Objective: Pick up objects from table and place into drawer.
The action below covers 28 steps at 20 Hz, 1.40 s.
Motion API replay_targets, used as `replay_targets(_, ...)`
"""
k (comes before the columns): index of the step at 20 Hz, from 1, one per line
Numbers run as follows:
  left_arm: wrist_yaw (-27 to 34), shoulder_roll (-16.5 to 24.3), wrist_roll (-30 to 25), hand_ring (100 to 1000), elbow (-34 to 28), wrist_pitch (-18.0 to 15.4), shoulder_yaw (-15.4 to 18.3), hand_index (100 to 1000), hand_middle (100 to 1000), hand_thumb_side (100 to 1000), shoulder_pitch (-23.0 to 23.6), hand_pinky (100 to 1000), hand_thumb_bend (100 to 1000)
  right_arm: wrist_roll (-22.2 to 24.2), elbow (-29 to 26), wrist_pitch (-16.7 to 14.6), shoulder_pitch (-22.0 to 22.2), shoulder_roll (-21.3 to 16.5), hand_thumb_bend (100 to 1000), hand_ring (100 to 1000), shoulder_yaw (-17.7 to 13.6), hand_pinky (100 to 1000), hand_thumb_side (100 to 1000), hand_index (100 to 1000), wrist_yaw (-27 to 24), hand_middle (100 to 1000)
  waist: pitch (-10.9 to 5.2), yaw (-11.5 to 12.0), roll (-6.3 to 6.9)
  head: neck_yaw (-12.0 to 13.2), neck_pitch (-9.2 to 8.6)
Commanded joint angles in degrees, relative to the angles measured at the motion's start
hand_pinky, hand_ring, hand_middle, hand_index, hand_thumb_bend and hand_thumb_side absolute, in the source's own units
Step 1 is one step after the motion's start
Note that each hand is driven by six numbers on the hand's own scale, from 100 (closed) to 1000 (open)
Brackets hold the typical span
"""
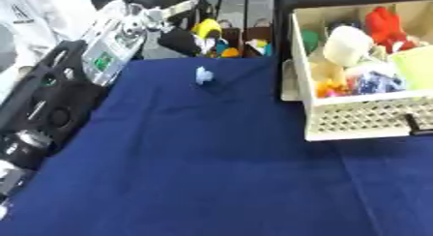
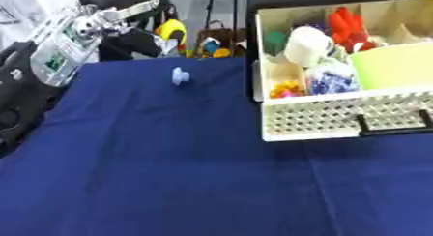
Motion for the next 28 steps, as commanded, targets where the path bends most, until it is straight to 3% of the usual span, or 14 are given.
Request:
replay_targets(1, 0.6, 1.6, 0.5, 457, -1.4, 0.4, 0.7, 611, 499, 403, -2.4, 260, 100, -0.6, -0.8, -0.4, -0.7, -0.9, 100, 748, 0.1, 711, 1000, 778, -0.5, 658, -1.61, -0.3, 0.09, 1.2, 0.34)
replay_targets(9, 3.0, 0.2, 4.3, 446, -1.3, 1.8, 2.5, 601, 495, 404, -6.0, 246, 100, -0.2, -0.8, -0.4, -1.0, -0.8, 100, 747, 0.6, 711, 1000, 778, -1.0, 659, -2.66, -1.7, 1.48, 3.8, 0.14)
replay_targets(21, 8.4, -2.0, 10.8, 439, -4.2, 2.9, 2.5, 590, 489, 406, -9.4, 237, 100, 0.1, -0.8, -0.2, -1.1, -0.5, 100, 749, 0.8, 710, 1000, 778, -1.8, 660, -3.74, -2.7, 2.94, 4.6, 0.76)
replay_targets(28, 14.7, -3.4, 16.3, 434, -4.8, 4.0, -0.4, 588, 490, 409, -9.0, 231, 100, 0.2, -0.8, 0.0, -1.6, -0.4, 100, 750, 1.0, 711, 1000, 778, -2.1, 660, -3.53, -3.4, 3.42, 5.0, 0.31)
